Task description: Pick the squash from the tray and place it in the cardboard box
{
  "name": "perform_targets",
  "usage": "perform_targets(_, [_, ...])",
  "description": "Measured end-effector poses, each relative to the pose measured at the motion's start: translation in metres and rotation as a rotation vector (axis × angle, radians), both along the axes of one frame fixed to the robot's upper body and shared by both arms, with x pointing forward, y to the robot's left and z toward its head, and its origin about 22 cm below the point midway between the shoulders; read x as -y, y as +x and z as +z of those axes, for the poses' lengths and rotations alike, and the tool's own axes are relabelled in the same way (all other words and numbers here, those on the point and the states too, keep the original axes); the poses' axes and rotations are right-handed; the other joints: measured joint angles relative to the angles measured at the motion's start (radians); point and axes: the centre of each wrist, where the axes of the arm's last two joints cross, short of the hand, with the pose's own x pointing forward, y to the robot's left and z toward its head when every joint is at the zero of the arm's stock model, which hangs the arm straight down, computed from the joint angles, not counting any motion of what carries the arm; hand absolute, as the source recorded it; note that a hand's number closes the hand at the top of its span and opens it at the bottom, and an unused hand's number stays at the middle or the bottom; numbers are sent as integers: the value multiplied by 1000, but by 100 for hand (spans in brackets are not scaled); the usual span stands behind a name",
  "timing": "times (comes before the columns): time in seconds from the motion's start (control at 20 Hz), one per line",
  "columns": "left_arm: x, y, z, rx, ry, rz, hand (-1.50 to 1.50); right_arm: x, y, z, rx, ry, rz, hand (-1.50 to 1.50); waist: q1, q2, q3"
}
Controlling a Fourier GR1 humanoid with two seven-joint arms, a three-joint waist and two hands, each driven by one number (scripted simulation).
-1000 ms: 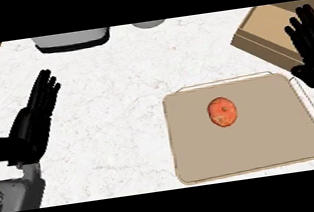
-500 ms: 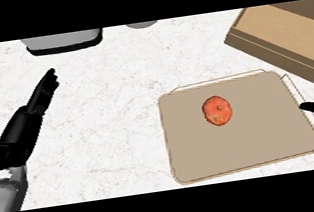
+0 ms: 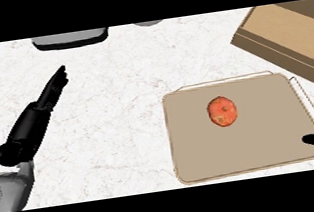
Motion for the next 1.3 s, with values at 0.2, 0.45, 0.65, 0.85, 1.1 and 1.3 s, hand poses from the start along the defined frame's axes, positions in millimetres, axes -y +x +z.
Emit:
perform_targets(0.2, [-3,4,2,6,5,-11,0,-26,-2,11,-159,-135,29,-150,12,2,-1])
perform_targets(0.45, [5,7,2,4,3,-24,0,-66,5,21,-308,-263,41,-150,26,3,-1])
perform_targets(0.65, [1,8,2,6,-3,-30,0,-103,14,30,-396,-336,21,-150,30,3,-1])
perform_targets(0.85, [0,7,0,2,1,-27,0,-134,28,32,-450,-349,26,-150,26,2,0])
perform_targets(1.1, [2,11,4,4,3,-16,0,-153,37,21,-501,-330,34,-150,16,1,1])
perform_targets(1.3, [5,12,3,3,1,-14,0,-164,44,7,-538,-346,28,-150,13,1,2])
